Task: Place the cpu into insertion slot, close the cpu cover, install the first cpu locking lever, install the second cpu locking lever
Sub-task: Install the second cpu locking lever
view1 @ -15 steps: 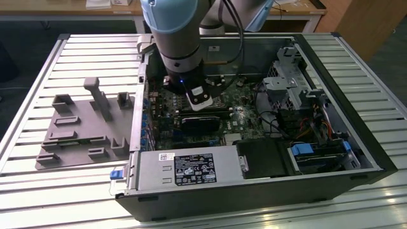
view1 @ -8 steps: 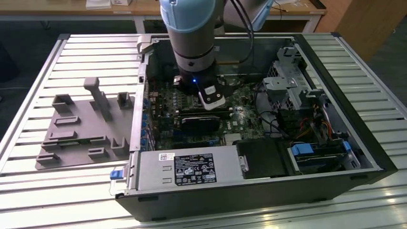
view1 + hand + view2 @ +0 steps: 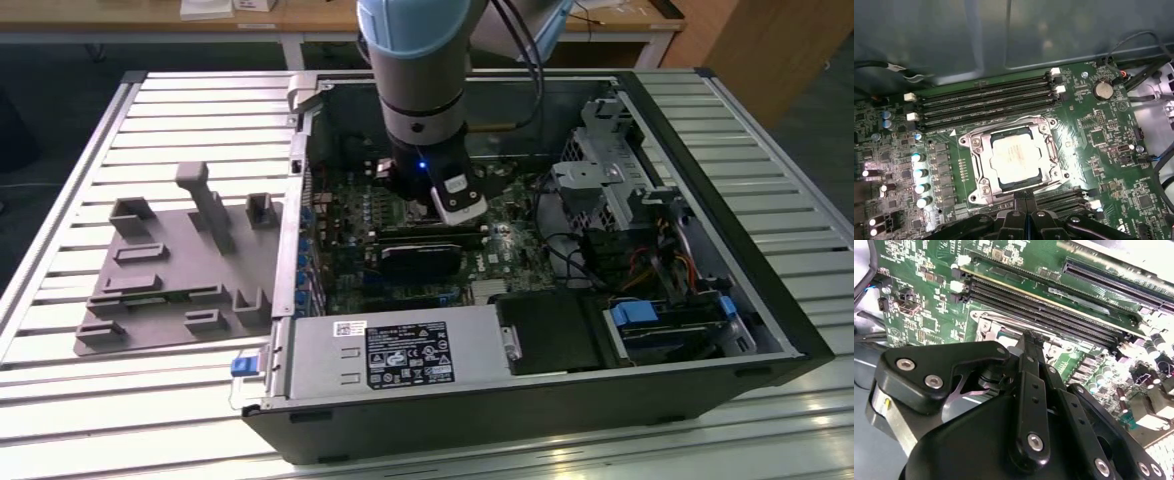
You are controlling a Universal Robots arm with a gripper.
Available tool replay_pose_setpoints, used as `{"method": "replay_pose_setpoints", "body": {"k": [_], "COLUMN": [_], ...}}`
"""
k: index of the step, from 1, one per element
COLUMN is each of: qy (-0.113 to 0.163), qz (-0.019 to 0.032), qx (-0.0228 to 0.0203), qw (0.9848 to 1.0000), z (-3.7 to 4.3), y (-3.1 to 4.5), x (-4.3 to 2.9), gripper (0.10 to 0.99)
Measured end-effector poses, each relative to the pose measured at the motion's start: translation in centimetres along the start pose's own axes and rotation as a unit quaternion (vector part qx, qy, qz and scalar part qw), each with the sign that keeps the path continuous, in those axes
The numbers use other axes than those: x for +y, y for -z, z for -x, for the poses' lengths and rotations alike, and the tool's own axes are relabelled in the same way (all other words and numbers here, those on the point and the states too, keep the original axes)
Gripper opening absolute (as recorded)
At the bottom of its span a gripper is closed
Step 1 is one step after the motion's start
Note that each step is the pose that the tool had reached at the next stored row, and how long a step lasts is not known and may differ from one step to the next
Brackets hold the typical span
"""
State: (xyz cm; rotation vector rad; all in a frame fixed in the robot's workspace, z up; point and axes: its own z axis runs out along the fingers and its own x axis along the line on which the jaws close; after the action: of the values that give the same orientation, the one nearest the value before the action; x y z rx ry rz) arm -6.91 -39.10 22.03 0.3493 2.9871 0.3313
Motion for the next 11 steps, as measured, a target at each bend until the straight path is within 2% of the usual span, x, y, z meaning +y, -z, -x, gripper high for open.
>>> {"method": "replay_pose_setpoints", "body": {"k": [3,11], "qy": [0.002,0.005], "qz": [-0.0108,-0.0347], "qx": [-0.0024,-0.0077], "qw": [0.9999,0.9994], "z": [-0.11,-0.46], "y": [-0.16,-0.66], "x": [0.74,2.96], "gripper": [0.102,0.102]}}
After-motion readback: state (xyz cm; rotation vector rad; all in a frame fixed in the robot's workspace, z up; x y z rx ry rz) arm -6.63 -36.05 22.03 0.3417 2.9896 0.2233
